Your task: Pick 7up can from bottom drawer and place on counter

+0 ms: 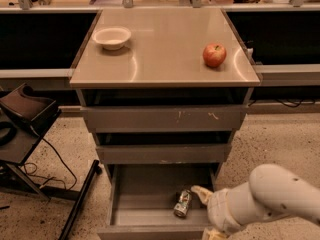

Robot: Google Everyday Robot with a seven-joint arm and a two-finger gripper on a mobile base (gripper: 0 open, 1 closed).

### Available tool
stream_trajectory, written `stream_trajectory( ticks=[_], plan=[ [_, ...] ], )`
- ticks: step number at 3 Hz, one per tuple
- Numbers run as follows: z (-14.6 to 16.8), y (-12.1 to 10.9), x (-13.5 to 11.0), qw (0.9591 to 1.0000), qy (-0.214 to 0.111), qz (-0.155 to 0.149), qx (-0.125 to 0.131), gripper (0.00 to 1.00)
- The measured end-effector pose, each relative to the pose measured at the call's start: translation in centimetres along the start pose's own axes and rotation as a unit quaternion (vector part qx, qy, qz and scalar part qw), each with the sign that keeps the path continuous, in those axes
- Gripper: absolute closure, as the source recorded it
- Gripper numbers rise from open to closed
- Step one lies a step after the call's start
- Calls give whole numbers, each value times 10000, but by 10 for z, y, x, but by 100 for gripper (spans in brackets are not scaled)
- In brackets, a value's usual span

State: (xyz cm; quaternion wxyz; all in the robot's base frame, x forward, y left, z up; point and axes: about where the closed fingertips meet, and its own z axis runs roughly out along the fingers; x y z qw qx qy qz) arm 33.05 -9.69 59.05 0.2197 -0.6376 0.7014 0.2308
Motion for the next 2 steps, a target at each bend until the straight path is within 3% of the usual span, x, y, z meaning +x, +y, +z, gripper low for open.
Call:
stream_trajectory(
  ticks=[1, 2],
  plan=[
    [33, -5, 10, 9999, -134, 50, -45, 0],
    [33, -5, 10, 9999, -135, 53, -42, 0]
  ],
)
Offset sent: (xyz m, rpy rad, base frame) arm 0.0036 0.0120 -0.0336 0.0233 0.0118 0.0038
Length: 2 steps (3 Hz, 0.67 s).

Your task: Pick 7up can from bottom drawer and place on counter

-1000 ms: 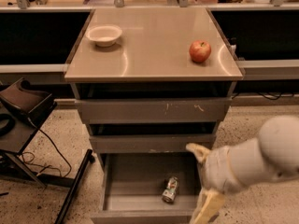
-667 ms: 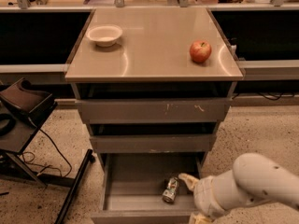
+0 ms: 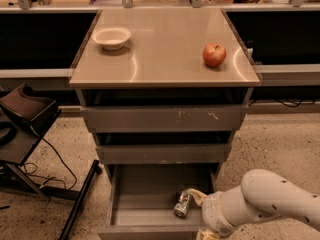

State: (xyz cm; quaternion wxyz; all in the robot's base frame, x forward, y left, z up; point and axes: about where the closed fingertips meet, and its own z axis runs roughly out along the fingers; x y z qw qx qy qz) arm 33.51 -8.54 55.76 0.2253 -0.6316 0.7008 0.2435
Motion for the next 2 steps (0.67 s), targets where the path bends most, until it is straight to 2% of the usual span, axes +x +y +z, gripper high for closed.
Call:
stream_trajectory(
  ticks=[1, 2],
  plan=[
    [3, -18, 9, 9990, -121, 85, 422, 0],
    [-27, -72, 43, 9842, -225, 415, 1705, 0]
  ],
)
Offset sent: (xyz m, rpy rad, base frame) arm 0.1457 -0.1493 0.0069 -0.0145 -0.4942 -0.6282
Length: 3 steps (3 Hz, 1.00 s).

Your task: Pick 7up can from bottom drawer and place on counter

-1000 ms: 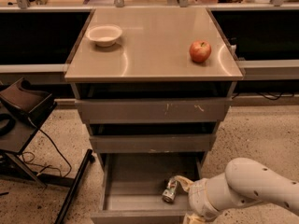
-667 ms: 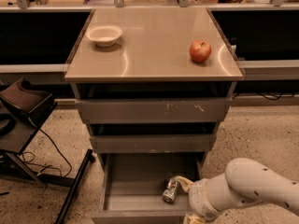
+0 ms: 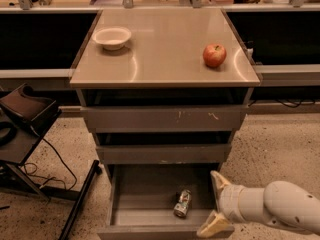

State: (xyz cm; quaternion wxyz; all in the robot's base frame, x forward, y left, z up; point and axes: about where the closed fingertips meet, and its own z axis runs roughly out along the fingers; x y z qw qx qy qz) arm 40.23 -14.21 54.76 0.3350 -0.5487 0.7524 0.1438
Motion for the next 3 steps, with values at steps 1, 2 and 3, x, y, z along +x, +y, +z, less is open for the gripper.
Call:
stream_trajectory(
  ticks=[1, 2, 3],
  plan=[
    [-34, -61, 24, 9934, 131, 212, 1118, 0],
    [-35, -69, 24, 9916, 135, 207, 1271, 0],
    [-12, -66, 32, 9924, -20, 387, 1167, 0]
  ],
)
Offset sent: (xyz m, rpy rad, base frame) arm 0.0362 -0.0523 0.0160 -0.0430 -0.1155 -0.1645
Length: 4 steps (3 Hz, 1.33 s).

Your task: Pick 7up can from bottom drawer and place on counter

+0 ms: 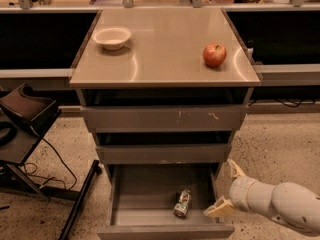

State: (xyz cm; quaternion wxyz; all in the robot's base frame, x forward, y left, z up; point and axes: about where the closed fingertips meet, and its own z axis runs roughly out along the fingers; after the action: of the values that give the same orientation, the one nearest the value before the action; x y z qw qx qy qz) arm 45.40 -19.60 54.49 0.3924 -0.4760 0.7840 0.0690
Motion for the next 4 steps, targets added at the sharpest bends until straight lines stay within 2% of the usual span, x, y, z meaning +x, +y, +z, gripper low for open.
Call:
stream_trajectory(
  ticks=[1, 2, 3, 4],
  plan=[
    [50, 5, 11, 9987, -322, 377, 75, 0],
    [118, 0, 42, 9931, -462, 1005, 392, 0],
    [175, 13, 87, 9835, -455, 1678, 494, 0],
    [175, 13, 88, 9835, -455, 1679, 493, 0]
  ],
)
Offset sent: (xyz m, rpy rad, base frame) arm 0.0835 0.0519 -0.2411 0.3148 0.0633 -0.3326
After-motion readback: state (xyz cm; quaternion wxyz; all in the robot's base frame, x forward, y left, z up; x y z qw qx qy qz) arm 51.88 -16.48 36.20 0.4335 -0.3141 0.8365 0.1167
